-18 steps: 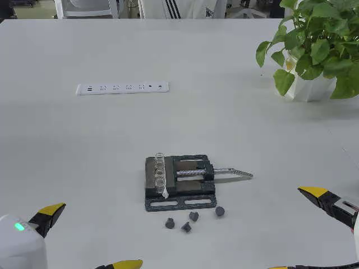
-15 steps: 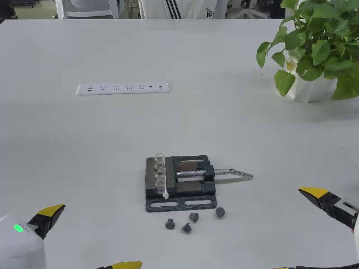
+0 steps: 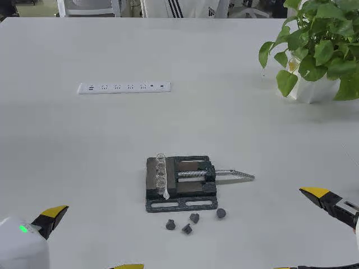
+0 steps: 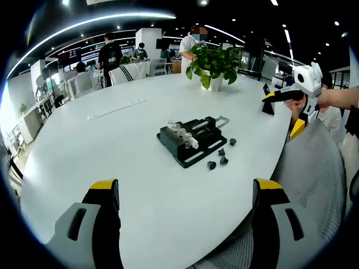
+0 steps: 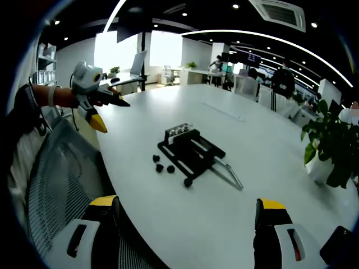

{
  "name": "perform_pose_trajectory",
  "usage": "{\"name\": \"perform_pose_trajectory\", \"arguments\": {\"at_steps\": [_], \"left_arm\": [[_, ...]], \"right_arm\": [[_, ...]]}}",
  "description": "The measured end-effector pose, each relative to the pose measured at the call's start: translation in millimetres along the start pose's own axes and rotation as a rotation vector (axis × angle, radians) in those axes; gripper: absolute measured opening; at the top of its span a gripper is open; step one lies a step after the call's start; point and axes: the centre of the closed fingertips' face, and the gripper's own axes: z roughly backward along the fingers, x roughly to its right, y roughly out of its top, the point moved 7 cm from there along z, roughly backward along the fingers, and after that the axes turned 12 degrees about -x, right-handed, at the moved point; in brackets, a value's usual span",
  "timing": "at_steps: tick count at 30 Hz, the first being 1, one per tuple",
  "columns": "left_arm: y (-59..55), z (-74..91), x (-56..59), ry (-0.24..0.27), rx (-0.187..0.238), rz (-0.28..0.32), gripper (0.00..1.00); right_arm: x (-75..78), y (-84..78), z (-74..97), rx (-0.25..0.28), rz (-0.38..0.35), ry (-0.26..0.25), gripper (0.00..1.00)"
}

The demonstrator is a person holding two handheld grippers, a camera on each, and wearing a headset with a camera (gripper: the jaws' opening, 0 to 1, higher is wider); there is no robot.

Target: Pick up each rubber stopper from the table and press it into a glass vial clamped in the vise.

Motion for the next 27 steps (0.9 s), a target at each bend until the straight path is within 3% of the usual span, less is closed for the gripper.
{"name": "perform_pose_trajectory", "arguments": {"at_steps": [7, 17, 27], "left_arm": [[1.1, -1.7, 0.5, -0.002, -0.002, -0.007, 0.98], [-0.7, -3.4, 0.6, -0.003, -0.012, -0.013, 0.99], [2.5, -7.2, -6.1, -0.008, -0.005, -0.031, 0.99]], "right_arm": [[-0.1, -0.7, -3.2, -0.005, 0.002, 0.010, 1.00], [3.2, 4.3, -9.0, -0.059, 0.038, 0.039, 1.00], [15.7, 12.3, -21.8, -0.170, 0.112, 0.082, 0.96]]}}
